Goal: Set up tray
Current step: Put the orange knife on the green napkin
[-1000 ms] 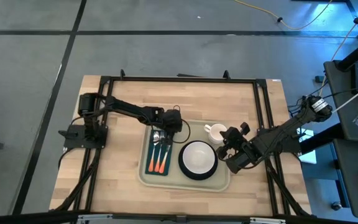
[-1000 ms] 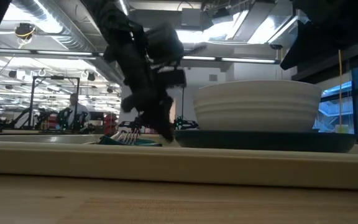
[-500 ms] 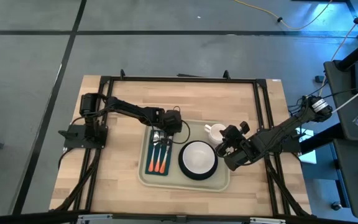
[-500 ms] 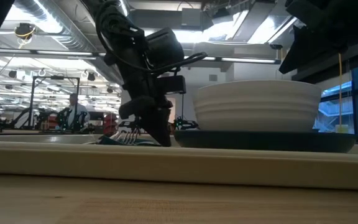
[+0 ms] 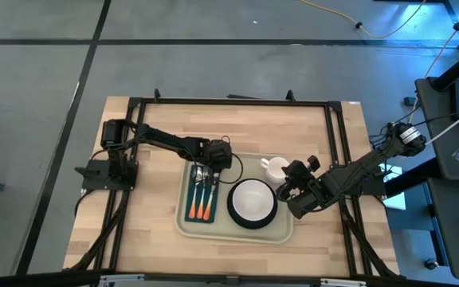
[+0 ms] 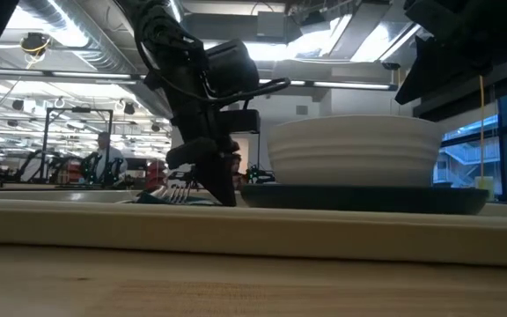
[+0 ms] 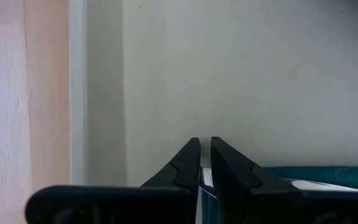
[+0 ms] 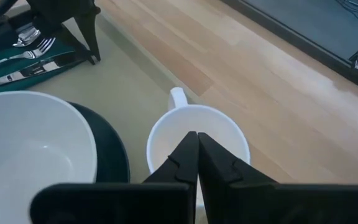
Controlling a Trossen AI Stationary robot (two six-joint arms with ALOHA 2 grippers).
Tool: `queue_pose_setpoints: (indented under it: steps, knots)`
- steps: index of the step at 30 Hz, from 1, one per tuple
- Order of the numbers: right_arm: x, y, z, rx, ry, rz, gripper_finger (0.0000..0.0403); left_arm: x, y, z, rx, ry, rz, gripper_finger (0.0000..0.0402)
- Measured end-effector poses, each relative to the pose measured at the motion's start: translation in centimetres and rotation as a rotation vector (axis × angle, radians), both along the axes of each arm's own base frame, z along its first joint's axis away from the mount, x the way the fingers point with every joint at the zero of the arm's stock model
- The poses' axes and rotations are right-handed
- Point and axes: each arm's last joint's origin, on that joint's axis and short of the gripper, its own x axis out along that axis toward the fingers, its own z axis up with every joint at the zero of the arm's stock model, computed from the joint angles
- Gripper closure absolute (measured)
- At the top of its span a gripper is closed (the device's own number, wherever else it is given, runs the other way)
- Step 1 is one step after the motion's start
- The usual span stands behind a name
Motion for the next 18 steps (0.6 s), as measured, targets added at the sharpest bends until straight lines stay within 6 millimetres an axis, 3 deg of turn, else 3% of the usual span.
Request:
queue_pose_setpoints:
  steps: [18]
  knots:
    - [0.00, 0.00, 0.00, 0.001, 0.000, 0.000, 0.0392, -0.82, -0.07, 0.70, 0.065, 0.083, 0.027, 0.0368]
